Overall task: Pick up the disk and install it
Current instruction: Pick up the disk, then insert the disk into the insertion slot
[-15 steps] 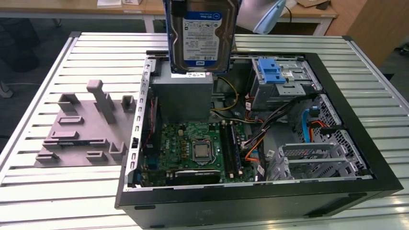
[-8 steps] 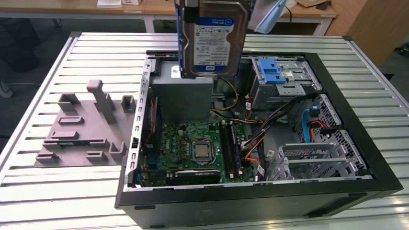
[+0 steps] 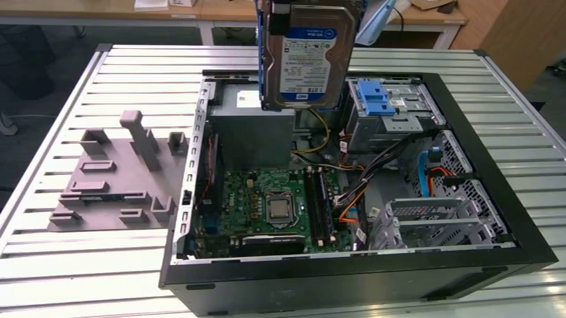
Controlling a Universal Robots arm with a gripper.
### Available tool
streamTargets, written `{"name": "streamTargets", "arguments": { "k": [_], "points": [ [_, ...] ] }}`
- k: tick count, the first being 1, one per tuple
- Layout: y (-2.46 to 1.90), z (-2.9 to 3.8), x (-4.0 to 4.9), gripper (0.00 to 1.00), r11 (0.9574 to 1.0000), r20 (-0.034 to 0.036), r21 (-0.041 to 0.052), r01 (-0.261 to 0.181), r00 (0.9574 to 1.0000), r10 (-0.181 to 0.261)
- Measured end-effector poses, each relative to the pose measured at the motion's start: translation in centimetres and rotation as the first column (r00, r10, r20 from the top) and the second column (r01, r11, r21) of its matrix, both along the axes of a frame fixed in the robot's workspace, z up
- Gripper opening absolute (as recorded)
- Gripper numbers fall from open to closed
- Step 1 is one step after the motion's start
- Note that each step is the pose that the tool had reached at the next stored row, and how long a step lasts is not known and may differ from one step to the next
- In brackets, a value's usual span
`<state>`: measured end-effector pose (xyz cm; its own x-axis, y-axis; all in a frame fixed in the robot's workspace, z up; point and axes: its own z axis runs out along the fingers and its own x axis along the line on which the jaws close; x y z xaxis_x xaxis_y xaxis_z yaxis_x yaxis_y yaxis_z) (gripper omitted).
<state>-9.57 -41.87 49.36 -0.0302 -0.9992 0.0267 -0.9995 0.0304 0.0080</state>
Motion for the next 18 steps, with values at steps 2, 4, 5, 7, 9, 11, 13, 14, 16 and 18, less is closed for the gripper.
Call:
{"name": "streamTargets", "arguments": {
  "k": [2, 4, 5, 7, 9, 11, 13, 14, 16, 18],
  "points": [
    [0.0, 0.0, 0.01, 0.36, 1.0, -0.0001, -0.0002, 0.0, 1.0, 0.0],
    [0.0, 0.0, 0.02, 0.36, 1.0, 0.0, -0.0003, 0.0, 1.0, 0.0],
    [0.0, 0.0, 0.02, 0.36, 1.0, 0.0, -0.0004, 0.0, 1.0, 0.0],
    [0.0, 0.0, 0.03, 0.36, 1.0, 0.0, -0.0004, 0.0, 1.0, 0.0],
    [-0.07, 0.01, 0.03, 0.36, 1.0, 0.0, -0.0005, 0.0, 1.0, 0.0],
    [-0.17, 0.0, 0.03, 0.36, 1.0, 0.0, -0.0005, 0.0, 1.0, 0.0],
    [-0.35, 0.0, 0.03, 0.36, 1.0, 0.0, -0.0003, 0.0, 1.0, 0.0],
    [-0.43, 0.0, 0.03, 0.36, 1.0, 0.0001, -0.0003, 0.0, 1.0, 0.0],
    [-0.63, 0.0, 0.03, 0.36, 1.0, 0.0, -0.0004, 0.0, 1.0, 0.0],
    [-0.88, 0.0, 0.03, 0.36, 1.0, 0.0, -0.0003, 0.0, 1.0, 0.0]
  ]
}}
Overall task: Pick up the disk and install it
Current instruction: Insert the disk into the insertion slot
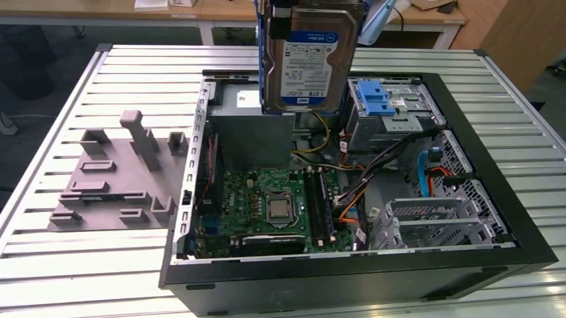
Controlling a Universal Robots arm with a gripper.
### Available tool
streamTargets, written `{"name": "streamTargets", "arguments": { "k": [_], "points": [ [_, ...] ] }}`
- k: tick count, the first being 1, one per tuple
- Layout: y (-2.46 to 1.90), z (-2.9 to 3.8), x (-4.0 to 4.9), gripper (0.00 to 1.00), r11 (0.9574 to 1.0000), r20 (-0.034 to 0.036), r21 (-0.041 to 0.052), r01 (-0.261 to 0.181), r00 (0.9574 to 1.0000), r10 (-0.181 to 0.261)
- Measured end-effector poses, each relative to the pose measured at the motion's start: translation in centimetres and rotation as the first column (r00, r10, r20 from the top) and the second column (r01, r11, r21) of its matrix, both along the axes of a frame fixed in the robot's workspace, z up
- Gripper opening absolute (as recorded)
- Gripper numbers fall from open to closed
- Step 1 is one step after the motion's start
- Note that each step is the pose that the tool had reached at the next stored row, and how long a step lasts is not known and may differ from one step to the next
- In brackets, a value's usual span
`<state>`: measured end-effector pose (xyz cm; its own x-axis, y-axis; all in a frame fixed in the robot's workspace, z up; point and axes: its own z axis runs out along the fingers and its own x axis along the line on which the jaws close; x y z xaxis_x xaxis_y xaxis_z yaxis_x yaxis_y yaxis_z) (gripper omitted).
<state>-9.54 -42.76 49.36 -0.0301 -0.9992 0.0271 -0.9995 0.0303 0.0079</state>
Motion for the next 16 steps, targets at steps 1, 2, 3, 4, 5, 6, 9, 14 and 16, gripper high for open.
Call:
{"name": "streamTargets", "arguments": {
  "k": [1, 2, 3, 4, 5, 6, 9, 14, 16],
  "points": [
    [-0.12, 0.0, 0.0, 0.36, 1.0, 0.0, 0.0, 0.0, 1.0, 0.0],
    [-0.25, 0.01, 0.0, 0.36, 1.0, -0.0001, -0.0001, 0.0, 1.0, 0.0],
    [-0.41, 0.01, 0.0, 0.36, 1.0, 0.0, -0.0001, 0.0, 1.0, 0.0],
    [-0.57, 0.0, 0.0, 0.36, 1.0, 0.0, -0.0001, 0.0, 1.0, 0.0],
    [-0.72, 0.01, 0.0, 0.36, 1.0, -0.0001, -0.0001, 0.0, 1.0, 0.0],
    [-0.87, 0.0, 0.0, 0.36, 1.0, 0.0, 0.0, 0.0, 1.0, 0.0],
    [-1.39, 0.0, 0.0, 0.36, 1.0, 0.0, 0.0, 0.0, 1.0, 0.0],
    [-2.58, 0.0, 0.0, 0.36, 1.0, 0.0, 0.0, 0.0, 1.0, 0.0],
    [-3.13, 0.01, 0.0, 0.36, 1.0, -0.0001, -0.0002, 0.0, 1.0, 0.0]
  ]
}}
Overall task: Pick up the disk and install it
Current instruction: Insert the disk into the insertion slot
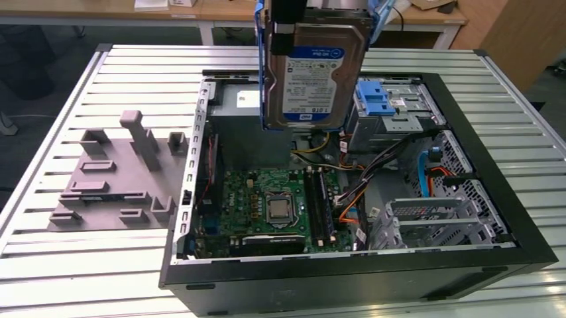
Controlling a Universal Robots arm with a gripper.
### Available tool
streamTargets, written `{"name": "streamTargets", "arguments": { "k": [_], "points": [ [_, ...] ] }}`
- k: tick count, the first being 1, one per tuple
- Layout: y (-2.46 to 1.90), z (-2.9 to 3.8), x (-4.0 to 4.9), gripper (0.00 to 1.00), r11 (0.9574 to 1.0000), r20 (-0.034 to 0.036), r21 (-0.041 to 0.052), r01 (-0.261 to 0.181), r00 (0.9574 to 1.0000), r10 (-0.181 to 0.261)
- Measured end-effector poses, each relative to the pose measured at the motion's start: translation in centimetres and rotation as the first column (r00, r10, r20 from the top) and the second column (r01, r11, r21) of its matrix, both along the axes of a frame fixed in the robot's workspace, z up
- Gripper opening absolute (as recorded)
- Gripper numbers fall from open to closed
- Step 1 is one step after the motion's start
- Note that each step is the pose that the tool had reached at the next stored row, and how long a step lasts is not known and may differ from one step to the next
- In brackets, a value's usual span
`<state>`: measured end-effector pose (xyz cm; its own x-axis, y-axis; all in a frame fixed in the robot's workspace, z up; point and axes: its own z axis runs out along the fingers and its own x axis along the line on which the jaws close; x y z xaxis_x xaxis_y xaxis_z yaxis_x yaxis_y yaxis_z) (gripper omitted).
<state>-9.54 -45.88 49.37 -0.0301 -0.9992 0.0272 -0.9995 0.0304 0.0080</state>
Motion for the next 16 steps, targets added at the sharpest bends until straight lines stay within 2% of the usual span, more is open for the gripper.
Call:
{"name": "streamTargets", "arguments": {
  "k": [4, 5, 12, 16],
  "points": [
    [-1.18, -0.01, 0.0, 0.36, 1.0, 0.0001, 0.0001, 0.0, 1.0, 0.0],
    [-2.15, -0.01, 0.0, 0.36, 1.0, 0.0001, 0.0002, 0.0, 1.0, 0.0],
    [-3.75, -0.01, 0.0, 0.36, 1.0, 0.0002, -0.0002, -0.001, 1.0, 0.001],
    [-5.18, -0.02, -0.01, 0.36, 1.0, 0.0001, -0.0002, -0.001, 1.0, 0.001]
  ]
}}
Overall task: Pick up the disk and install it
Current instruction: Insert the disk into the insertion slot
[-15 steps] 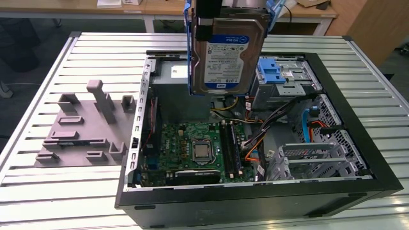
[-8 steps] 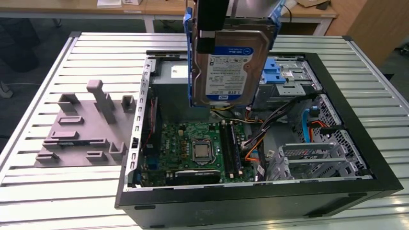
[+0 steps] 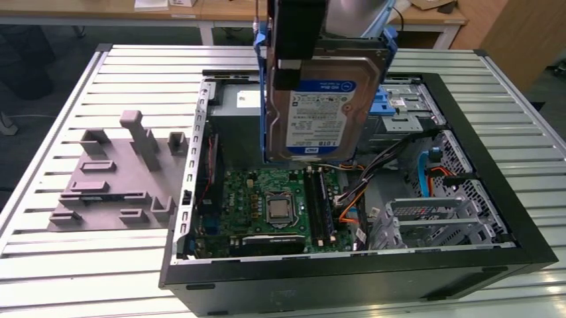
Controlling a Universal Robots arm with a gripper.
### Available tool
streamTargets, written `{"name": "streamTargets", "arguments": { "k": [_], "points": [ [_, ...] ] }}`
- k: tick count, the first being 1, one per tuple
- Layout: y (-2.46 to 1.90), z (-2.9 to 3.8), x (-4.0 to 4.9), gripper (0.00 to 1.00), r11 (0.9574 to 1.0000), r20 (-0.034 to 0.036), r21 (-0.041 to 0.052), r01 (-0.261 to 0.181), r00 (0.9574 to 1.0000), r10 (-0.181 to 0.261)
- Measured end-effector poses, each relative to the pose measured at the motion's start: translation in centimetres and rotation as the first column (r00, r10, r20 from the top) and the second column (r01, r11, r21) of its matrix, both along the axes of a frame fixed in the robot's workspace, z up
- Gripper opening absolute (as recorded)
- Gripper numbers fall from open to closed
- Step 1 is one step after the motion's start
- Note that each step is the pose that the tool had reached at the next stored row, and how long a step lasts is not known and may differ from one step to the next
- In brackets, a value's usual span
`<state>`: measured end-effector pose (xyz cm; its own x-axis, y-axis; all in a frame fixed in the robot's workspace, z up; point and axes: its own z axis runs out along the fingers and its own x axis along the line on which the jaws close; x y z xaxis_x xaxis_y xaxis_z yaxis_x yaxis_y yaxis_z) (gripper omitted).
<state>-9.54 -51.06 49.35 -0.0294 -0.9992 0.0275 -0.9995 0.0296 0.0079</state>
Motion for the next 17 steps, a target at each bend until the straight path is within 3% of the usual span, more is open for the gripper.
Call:
{"name": "streamTargets", "arguments": {
  "k": [3, 5, 13, 17],
  "points": [
    [-1.15, -0.06, 0.01, 0.36, 1.0, 0.0, 0.0, 0.0, 1.0, 0.0],
    [-1.54, -0.1, 0.26, 0.36, 1.0, 0.0, -0.0001, 0.0, 1.0, 0.0],
    [-1.85, -0.36, 3.18, 0.36, 1.0, 0.0001, 0.0, 0.0, 1.0, 0.0],
    [-2.31, -0.57, 3.3, 0.36, 1.0, 0.0129, -0.0001, -0.002, 0.9999, 0.002]
  ]
}}
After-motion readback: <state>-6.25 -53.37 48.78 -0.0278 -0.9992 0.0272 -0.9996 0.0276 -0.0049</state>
